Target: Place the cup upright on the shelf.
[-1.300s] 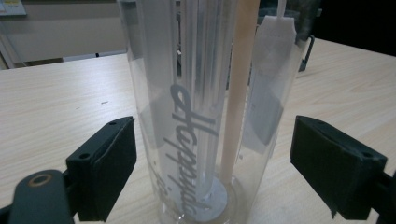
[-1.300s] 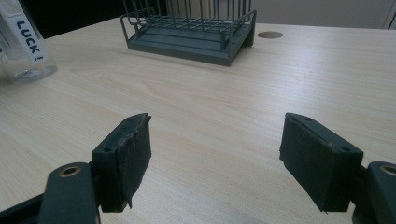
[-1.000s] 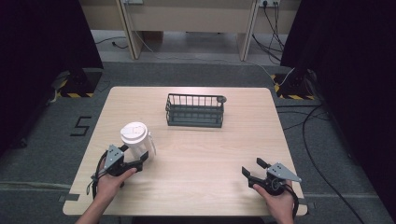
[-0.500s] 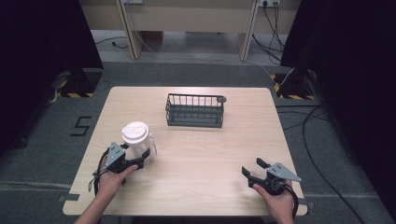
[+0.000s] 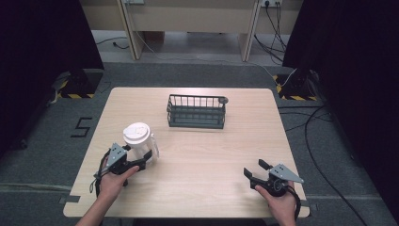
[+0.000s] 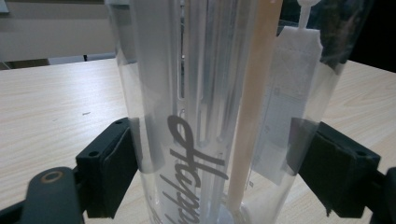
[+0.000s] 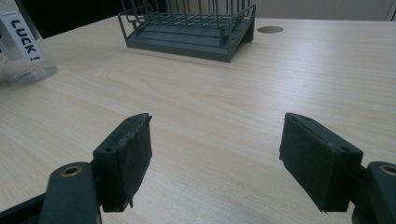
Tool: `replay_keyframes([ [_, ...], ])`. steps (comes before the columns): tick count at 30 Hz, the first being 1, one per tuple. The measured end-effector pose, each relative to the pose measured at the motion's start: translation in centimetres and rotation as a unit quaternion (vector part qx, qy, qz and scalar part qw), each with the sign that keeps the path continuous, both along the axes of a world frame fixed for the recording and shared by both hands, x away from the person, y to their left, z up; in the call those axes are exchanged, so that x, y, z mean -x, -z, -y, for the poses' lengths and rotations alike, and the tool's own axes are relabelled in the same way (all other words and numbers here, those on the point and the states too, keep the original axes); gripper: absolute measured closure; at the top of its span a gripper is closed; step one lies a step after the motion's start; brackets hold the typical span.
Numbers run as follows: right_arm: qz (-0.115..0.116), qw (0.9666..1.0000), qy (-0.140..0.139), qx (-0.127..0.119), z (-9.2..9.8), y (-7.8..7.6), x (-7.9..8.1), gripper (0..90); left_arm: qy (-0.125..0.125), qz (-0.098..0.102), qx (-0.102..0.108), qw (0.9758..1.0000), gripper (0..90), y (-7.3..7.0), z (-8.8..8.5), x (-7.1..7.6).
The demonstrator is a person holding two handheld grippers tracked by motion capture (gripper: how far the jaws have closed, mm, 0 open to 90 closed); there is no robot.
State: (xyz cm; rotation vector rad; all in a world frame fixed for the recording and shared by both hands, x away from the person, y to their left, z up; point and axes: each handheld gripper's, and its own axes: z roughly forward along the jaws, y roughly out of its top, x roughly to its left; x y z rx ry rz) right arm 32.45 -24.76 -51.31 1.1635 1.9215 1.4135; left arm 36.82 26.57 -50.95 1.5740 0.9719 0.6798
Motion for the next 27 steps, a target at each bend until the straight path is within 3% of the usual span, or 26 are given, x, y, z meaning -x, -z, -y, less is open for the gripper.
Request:
replay_keyframes([
  [27, 0.008, 0.9999, 0.008, -0.002, 0.0, 0.0, 0.1, 25.0, 0.006, 0.014, -0.017, 0.9997, 17.3, -2.8, 1.1, -1.8],
])
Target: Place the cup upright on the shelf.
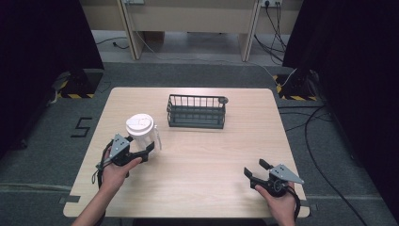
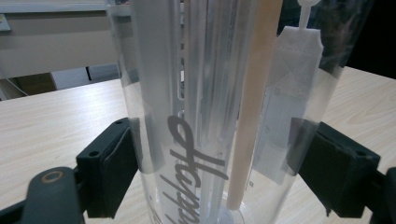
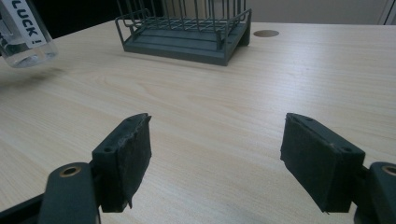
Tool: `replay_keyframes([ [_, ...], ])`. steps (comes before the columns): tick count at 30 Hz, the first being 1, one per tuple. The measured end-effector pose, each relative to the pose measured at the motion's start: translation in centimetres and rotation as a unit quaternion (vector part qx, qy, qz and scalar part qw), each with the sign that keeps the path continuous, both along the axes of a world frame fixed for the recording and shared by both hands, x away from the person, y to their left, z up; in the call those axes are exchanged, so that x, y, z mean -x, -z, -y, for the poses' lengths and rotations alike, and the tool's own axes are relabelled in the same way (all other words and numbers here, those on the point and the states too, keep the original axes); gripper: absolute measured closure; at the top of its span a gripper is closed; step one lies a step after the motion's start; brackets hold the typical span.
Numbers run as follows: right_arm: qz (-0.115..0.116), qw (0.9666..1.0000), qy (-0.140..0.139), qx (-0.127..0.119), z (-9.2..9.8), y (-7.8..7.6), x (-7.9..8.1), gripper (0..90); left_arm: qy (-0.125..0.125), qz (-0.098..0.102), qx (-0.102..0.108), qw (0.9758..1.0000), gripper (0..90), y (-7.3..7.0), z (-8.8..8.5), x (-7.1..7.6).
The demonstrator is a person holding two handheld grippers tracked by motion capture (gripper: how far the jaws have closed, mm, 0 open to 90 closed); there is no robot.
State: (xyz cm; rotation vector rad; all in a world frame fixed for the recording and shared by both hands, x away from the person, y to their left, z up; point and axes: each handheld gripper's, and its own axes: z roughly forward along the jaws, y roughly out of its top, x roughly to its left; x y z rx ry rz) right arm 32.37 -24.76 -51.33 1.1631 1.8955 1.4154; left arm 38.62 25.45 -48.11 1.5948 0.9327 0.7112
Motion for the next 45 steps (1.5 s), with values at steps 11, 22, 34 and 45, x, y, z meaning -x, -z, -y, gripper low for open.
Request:
replay_keyframes([
  [11, 0.004, 1.0, 0.007, -0.003, 0.1, 0.0, 0.0, 24.9, 0.005, 0.007, -0.004, 1.0, 17.3, -0.9, 0.7, -0.9],
  [22, 0.002, 0.9999, 0.008, -0.007, 0.1, 0.0, 0.1, 24.9, 0.014, 0.007, -0.002, 0.9999, 17.4, -1.3, 1.7, -1.8],
  [34, 0.003, 0.9999, 0.009, -0.009, 0.2, 0.0, 0.0, 24.9, 0.02, 0.012, -0.003, 0.9997, 17.4, -1.9, 2.9, -3.0],
  [45, 0.002, 0.9999, 0.01, -0.01, 0.2, 0.0, 0.0, 24.9, 0.024, 0.015, -0.004, 0.9996, 17.3, -2.4, 3.5, -3.7],
])
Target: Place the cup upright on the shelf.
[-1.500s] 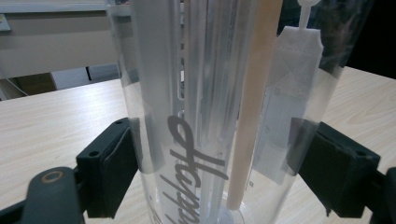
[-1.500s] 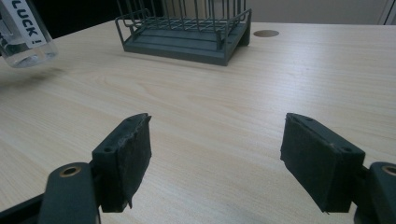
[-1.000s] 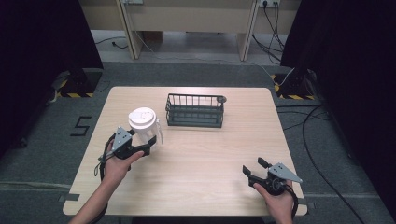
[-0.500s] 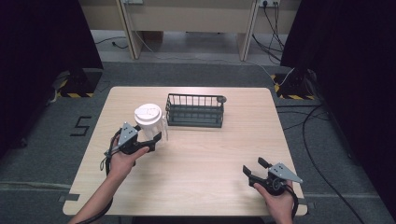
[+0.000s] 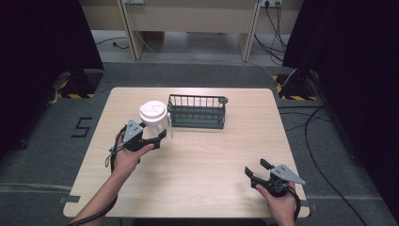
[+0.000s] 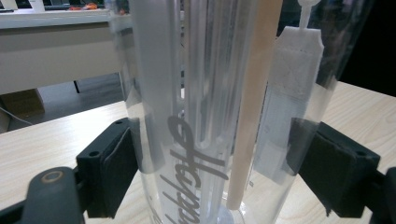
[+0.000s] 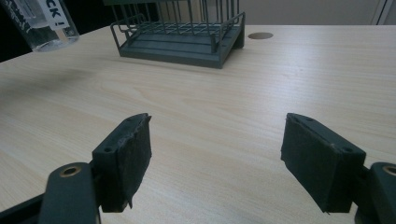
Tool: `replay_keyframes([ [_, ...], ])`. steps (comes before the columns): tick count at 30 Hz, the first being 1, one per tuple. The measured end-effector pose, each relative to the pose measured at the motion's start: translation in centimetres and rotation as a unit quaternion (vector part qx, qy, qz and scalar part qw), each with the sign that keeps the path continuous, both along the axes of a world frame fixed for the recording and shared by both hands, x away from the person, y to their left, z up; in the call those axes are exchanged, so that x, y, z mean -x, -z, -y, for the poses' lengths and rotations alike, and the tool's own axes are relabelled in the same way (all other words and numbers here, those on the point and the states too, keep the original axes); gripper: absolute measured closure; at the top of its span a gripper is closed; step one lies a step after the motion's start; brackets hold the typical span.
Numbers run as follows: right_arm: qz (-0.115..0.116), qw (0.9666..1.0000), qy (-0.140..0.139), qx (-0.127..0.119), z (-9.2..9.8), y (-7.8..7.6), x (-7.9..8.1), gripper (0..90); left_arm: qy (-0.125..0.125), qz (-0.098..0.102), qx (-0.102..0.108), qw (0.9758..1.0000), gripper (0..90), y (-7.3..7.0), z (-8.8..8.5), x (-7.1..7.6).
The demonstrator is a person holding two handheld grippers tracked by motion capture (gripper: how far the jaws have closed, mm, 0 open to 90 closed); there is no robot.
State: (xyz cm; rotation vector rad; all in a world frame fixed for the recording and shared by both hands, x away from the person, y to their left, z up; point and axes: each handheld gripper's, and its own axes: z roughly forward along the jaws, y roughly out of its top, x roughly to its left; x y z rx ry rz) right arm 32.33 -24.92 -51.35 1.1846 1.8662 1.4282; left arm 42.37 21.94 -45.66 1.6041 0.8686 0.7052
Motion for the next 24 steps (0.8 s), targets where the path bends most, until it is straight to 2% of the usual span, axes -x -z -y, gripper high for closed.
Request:
replay_keyframes([
  [24, -0.003, 1.0, 0.002, -0.004, 0.0, 0.0, 0.0, 24.9, 0.008, 0.006, -0.003, 0.9999, 17.4, -1.1, 1.3, -1.4],
])
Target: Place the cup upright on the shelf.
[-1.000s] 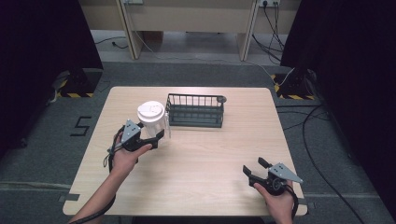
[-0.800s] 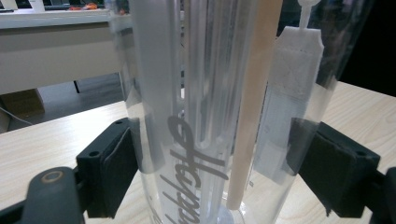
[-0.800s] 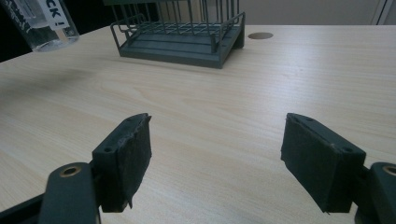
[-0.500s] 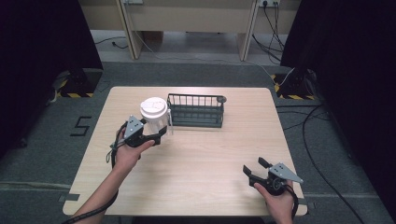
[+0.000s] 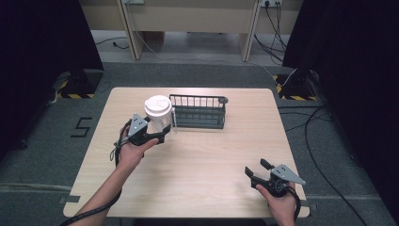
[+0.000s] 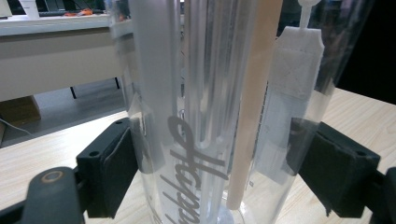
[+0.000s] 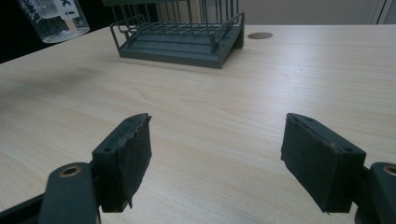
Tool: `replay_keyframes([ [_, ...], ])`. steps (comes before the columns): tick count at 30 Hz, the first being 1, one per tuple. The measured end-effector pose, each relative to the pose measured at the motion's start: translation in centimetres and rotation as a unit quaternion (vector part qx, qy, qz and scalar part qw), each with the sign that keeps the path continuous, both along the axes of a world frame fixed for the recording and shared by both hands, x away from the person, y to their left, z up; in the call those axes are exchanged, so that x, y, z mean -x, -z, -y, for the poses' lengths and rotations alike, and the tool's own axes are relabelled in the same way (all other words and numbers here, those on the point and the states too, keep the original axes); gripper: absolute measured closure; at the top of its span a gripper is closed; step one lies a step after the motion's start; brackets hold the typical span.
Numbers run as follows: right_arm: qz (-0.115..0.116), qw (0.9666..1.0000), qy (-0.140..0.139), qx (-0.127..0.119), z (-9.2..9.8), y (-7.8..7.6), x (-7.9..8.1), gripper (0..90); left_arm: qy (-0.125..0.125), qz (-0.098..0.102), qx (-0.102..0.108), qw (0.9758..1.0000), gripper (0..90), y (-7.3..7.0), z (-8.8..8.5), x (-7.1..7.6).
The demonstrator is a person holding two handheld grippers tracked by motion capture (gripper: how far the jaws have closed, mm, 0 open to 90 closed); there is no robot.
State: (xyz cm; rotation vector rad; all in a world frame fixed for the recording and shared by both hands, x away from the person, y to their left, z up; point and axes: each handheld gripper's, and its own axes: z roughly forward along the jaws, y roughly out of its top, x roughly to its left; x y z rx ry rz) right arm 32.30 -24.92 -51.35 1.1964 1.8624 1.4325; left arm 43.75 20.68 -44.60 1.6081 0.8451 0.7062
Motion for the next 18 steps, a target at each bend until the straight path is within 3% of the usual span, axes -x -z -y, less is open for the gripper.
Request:
replay_keyframes([
  [18, 0.0, 1.0, -0.001, 0.0, 0.01, 0.0, 0.0, 24.9, 0.005, 0.004, 0.001, 1.0, 17.4, -0.79, 0.96, -0.92],
])
